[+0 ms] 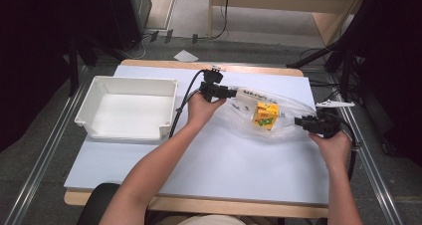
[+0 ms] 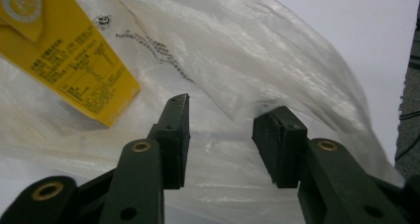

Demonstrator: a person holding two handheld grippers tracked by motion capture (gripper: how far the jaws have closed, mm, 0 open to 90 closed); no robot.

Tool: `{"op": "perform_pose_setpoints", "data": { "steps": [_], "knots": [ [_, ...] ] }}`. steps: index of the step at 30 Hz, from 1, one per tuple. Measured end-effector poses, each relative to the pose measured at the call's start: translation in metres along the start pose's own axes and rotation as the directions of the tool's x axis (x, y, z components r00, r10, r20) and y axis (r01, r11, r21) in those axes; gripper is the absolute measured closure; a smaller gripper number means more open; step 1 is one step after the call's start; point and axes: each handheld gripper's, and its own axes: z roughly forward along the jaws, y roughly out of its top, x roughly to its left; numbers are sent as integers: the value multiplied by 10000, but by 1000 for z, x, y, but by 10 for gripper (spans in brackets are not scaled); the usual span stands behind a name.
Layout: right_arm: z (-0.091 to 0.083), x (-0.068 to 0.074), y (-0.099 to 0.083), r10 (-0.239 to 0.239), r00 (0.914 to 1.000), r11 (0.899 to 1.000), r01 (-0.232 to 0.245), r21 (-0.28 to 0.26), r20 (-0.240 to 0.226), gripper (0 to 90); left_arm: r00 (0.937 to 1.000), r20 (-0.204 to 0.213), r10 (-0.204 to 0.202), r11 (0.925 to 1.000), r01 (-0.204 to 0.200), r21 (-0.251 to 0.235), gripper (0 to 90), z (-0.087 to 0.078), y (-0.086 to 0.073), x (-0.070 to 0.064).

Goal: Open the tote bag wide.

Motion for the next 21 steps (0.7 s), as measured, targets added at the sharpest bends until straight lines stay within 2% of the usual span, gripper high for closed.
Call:
{"op": "perform_pose_setpoints", "data": {
  "steps": [5, 7, 10, 11, 12, 13, 15, 18, 21],
  "knots": [
    [-3, 9, 8, -195, 9997, 9994, 190, -304, -174, 580, 9995, 130, 275, 9995, -276, 139, 572, 6, 0, -9],
    [-3, 15, 9, -420, 9990, 9984, 414, -395, -161, 641, 9989, 232, 398, 9990, -402, 196, 587, 7, 0, -13],
    [-6, 22, 12, -656, 9973, 9968, 640, -486, -332, 771, 9981, 186, 585, 9979, -590, 274, 670, 8, 0, -19],
    [-9, 28, 16, -873, 9951, 9938, 838, -731, -460, 866, 9978, 231, 617, 9976, -624, 301, 783, 8, 0, -21],
    [-11, 30, 19, -909, 9947, 9929, 868, -815, -487, 866, 9972, 269, 700, 9971, -708, 296, 825, 8, -1, -22],
    [-11, 30, 19, -909, 9947, 9929, 868, -815, -487, 889, 9958, 282, 873, 9957, -882, 297, 825, 8, -1, -25],
    [-13, 35, 27, -1150, 9920, 9893, 1096, -967, -525, 900, 9946, 382, 967, 9948, -978, 292, 897, 8, 0, -30],
    [-11, 43, 37, -1473, 9863, 9821, 1370, -1289, -737, 900, 9931, 277, 1141, 9933, -1146, 163, 895, 7, 0, -39],
    [-5, 49, 48, -1839, 9788, 9741, 1691, -1504, -901, 900, 9912, 357, 1276, 9917, -1280, 112, 900, 7, 2, -47]
  ]
}}
